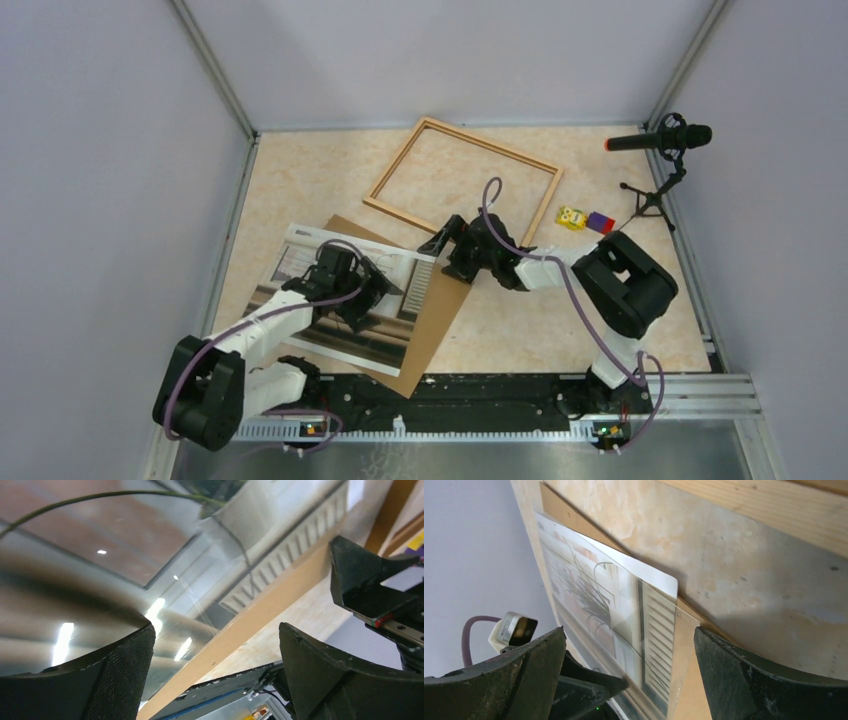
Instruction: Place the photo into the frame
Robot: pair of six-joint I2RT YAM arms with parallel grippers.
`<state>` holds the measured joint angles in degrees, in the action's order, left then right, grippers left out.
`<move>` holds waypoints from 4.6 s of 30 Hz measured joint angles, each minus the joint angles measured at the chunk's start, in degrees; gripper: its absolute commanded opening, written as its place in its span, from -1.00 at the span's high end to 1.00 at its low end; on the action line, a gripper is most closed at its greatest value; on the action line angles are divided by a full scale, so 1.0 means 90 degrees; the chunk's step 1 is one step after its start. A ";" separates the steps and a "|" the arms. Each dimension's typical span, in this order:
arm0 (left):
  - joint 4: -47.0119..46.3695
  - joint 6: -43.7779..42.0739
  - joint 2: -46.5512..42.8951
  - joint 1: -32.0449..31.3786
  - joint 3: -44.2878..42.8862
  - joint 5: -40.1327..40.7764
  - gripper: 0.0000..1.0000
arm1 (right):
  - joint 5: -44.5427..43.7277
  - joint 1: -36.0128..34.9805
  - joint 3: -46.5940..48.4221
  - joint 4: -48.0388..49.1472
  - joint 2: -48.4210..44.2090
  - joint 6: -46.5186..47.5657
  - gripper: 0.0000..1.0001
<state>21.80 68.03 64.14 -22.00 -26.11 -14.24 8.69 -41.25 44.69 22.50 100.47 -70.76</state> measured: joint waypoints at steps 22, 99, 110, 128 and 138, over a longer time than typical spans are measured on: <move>-0.0872 -0.1523 0.1129 -0.0163 -0.0993 0.0522 -0.97 | 0.0129 0.0976 0.1163 -0.0743 0.0731 0.0034 -0.71; -0.1615 -0.1821 0.0568 0.1821 -0.0165 0.0153 -0.97 | 0.1955 0.0294 0.0471 -0.0073 0.0316 0.1547 -0.62; -0.1625 -0.1889 0.0631 0.1821 -0.0165 0.0121 -0.97 | 0.1950 0.0403 0.1042 -0.0121 0.0986 0.1909 -0.60; -0.1639 -0.1892 0.0653 0.1824 -0.0168 0.0109 -0.97 | 0.2076 0.0386 0.1035 -0.0126 0.0828 0.1843 -0.57; -0.1639 -0.1892 0.0639 0.1821 -0.0163 0.0109 -0.97 | 0.2144 0.0389 0.1032 -0.0034 0.0835 0.1693 -0.57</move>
<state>7.05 51.00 69.89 -5.61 -27.57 -13.26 27.99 -37.76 53.98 22.20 107.98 -55.53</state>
